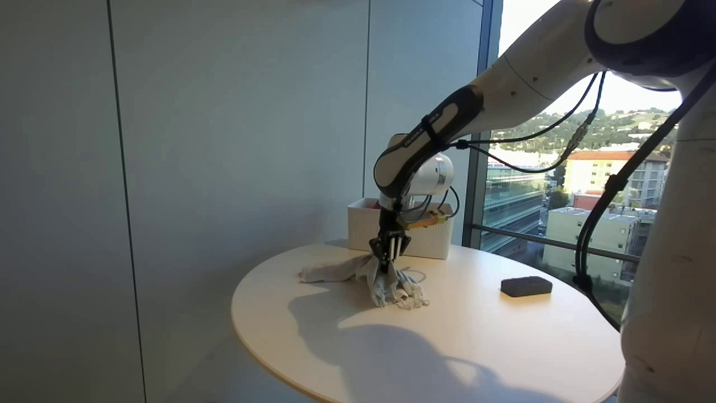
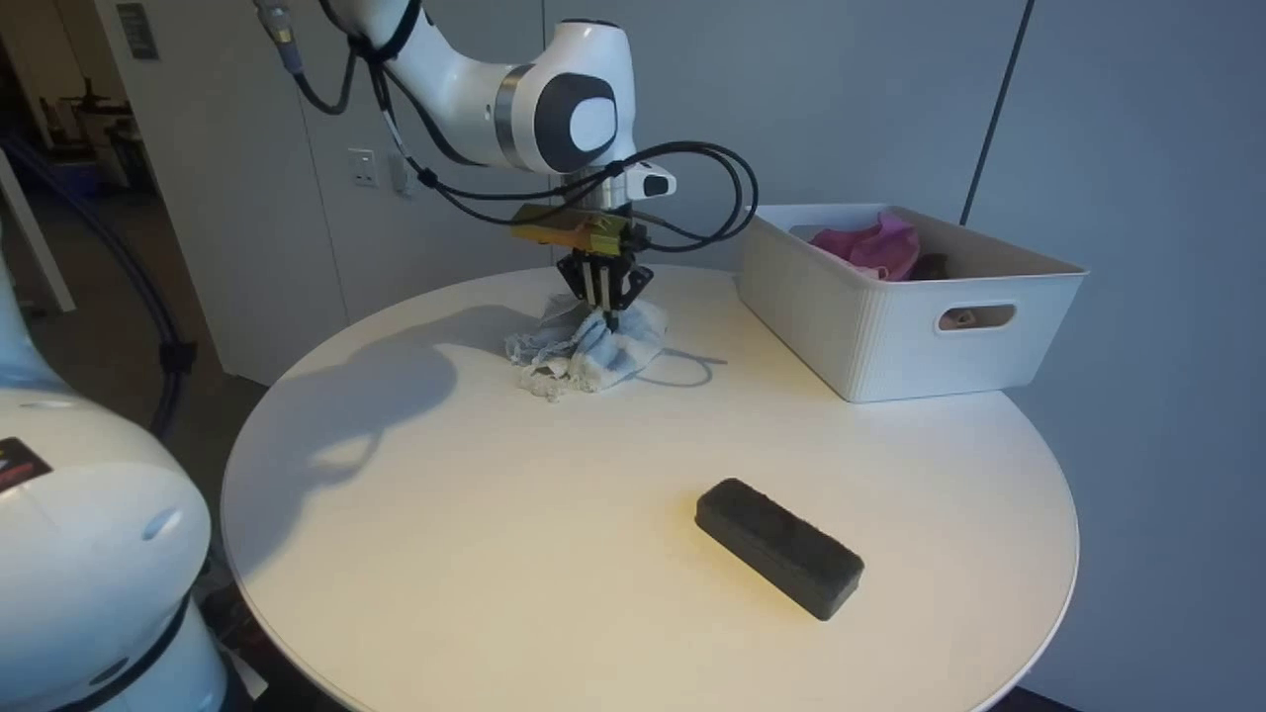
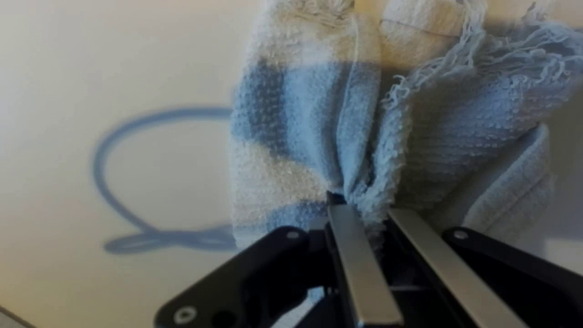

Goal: Use the white towel to clean the table, then put the towel in the basket

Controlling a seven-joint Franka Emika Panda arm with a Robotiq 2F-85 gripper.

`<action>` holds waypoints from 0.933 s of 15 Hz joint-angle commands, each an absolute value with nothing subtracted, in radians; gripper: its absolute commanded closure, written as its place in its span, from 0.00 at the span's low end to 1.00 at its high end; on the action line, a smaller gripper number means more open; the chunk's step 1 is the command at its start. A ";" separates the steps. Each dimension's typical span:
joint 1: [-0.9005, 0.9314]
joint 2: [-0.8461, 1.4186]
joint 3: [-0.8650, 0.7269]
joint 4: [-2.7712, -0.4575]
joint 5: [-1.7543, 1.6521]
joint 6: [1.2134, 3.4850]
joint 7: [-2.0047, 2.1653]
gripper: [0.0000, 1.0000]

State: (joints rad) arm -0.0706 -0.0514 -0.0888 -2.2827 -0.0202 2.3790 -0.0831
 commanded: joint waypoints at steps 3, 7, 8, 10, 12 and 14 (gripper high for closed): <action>-0.135 -0.092 -0.145 -2.347 -0.046 2.376 -0.032 0.89; -0.211 -0.134 -0.181 -2.418 -0.287 2.449 0.178 0.89; -0.221 -0.137 -0.179 -2.420 -0.336 2.436 0.213 0.89; -0.199 -0.147 -0.168 -2.426 -0.279 2.406 0.144 0.89; -0.150 -0.166 -0.148 -2.439 -0.149 2.387 0.014 0.89; -0.098 -0.173 -0.109 -2.434 -0.067 2.348 -0.046 0.89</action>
